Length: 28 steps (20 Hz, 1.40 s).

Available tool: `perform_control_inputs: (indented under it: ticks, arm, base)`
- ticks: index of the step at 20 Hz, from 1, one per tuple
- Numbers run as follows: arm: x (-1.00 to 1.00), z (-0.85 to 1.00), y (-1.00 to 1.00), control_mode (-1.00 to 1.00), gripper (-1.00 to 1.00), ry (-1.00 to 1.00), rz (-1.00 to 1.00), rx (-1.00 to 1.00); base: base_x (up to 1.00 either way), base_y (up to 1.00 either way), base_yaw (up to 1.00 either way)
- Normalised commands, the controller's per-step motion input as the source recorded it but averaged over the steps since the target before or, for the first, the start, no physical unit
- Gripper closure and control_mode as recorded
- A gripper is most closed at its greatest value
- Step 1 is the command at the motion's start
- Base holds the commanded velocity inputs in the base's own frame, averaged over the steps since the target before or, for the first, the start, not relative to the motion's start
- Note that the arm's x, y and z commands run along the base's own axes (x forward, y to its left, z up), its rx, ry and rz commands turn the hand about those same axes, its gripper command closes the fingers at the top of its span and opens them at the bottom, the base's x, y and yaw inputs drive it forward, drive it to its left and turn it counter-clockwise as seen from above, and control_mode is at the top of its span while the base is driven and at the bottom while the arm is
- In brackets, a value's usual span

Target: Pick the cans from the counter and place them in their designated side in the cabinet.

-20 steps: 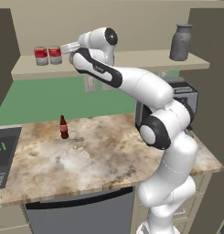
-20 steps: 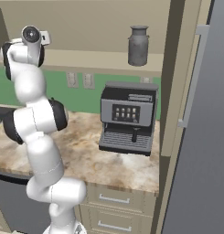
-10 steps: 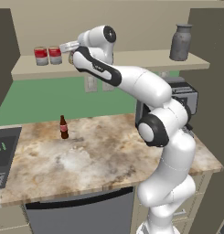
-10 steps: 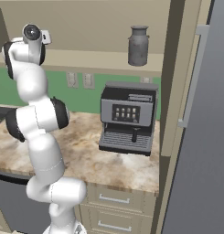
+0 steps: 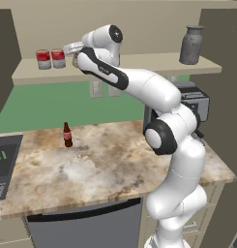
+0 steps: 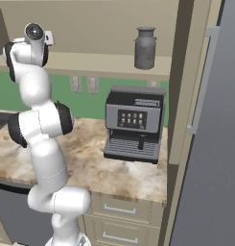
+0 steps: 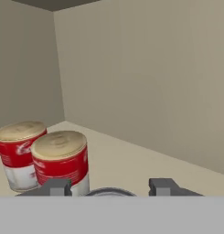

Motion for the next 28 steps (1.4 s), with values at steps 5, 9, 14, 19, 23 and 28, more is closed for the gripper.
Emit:
perform_control_inputs:
  ticks: [5,9,14,19,23,28]
  arm:
    - [0.13,0.0,0.02,-1.0,-1.0,-0.02,0.01,0.0]
    - [0.16,0.02,0.05,-1.0,-1.0,-0.05,0.02,0.0]
    - [0.15,0.06,0.04,-1.0,-1.0,-0.05,0.03,0.0]
    - [-0.01,0.19,0.0,-1.0,-1.0,-0.09,0.04,0.0]
    - [-0.2,0.09,0.0,-1.0,-1.0,-0.1,0.04,0.0]
    - [-0.38,-0.02,0.0,-1.0,-1.0,-0.13,0.05,0.0]
  base:
    - [0.0,0.0,0.0]
    - [0.0,0.0,0.0]
    - [0.0,0.0,0.0]
    - [0.0,0.0,0.0]
    - [0.0,0.0,0.0]
    - [0.0,0.0,0.0]
